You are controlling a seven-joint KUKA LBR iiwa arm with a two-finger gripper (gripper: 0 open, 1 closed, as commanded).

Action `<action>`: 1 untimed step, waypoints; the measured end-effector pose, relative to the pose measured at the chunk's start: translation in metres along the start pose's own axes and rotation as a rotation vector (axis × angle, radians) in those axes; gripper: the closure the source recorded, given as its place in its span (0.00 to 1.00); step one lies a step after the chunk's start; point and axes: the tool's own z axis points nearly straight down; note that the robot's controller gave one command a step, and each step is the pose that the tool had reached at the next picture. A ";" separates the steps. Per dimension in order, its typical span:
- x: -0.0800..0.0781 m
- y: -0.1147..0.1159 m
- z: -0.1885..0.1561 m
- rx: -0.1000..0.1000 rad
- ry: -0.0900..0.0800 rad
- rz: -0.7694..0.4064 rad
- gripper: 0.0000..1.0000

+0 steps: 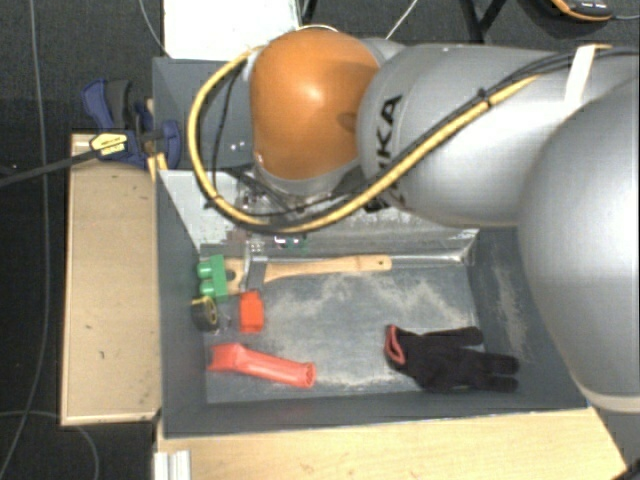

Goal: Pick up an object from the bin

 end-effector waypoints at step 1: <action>-0.002 -0.001 -0.005 -0.002 -0.008 0.006 0.00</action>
Offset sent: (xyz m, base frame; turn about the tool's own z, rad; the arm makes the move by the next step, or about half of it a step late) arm -0.0947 -0.0004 -0.1490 -0.2111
